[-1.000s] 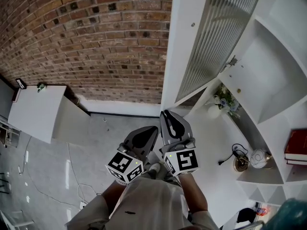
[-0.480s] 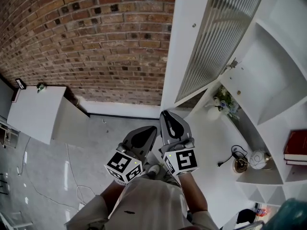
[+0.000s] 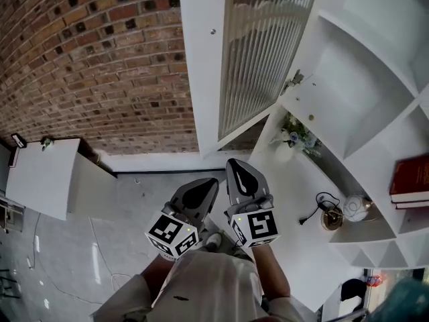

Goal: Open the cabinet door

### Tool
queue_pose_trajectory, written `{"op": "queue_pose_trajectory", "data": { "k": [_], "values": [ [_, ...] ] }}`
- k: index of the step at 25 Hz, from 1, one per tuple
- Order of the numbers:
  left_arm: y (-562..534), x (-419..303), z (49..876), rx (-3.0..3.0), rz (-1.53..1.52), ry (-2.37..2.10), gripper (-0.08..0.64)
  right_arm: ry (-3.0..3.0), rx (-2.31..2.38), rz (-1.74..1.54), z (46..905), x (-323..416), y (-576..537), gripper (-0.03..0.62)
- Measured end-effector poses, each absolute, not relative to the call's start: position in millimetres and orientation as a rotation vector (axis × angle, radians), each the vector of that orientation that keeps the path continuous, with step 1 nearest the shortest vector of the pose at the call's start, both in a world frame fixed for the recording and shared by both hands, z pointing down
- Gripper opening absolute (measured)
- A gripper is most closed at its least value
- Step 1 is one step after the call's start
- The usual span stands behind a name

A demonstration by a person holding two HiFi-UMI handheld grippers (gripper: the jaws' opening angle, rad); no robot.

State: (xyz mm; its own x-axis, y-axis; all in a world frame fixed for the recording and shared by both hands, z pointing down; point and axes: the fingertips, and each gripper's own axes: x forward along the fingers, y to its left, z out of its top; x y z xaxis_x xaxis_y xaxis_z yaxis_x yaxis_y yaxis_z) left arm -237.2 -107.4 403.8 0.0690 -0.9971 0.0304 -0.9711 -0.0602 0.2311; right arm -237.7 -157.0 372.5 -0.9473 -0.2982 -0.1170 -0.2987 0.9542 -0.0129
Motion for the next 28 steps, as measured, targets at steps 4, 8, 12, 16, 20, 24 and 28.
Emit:
{"op": "queue_pose_trajectory", "data": {
  "k": [4, 8, 12, 16, 20, 24, 28],
  "values": [
    [-117.4, -222.0, 401.5, 2.203, -0.190, -1.956, 0.009, 3.001, -0.534, 0.054, 370.1, -219.4, -166.6, 0.000],
    [-127.0, -206.7, 404.5, 2.238, -0.197, -1.904, 0.009, 3.002, -0.602, 0.125, 364.7, -198.9, -174.4, 0.000],
    [-136.1, -196.4, 402.7, 2.280, -0.195, -1.861, 0.009, 2.988, -0.674, 0.159, 362.3, -180.1, -184.3, 0.000],
    [-141.9, -191.0, 402.2, 2.302, -0.192, -1.829, 0.009, 2.989, -0.728, 0.177, 367.5, -163.3, -190.9, 0.000],
    [-146.7, -186.1, 402.0, 2.331, -0.188, -1.797, 0.009, 2.976, -0.777, 0.203, 362.5, -149.1, -194.8, 0.000],
    [-154.5, -177.0, 401.8, 2.364, -0.187, -1.752, 0.009, 2.929, -0.840, 0.191, 355.5, -135.1, -200.4, 0.000],
    [-159.2, -165.8, 404.0, 2.394, -0.185, -1.702, 0.009, 2.893, -0.921, 0.185, 352.1, -115.7, -206.6, 0.000]
  ]
}}
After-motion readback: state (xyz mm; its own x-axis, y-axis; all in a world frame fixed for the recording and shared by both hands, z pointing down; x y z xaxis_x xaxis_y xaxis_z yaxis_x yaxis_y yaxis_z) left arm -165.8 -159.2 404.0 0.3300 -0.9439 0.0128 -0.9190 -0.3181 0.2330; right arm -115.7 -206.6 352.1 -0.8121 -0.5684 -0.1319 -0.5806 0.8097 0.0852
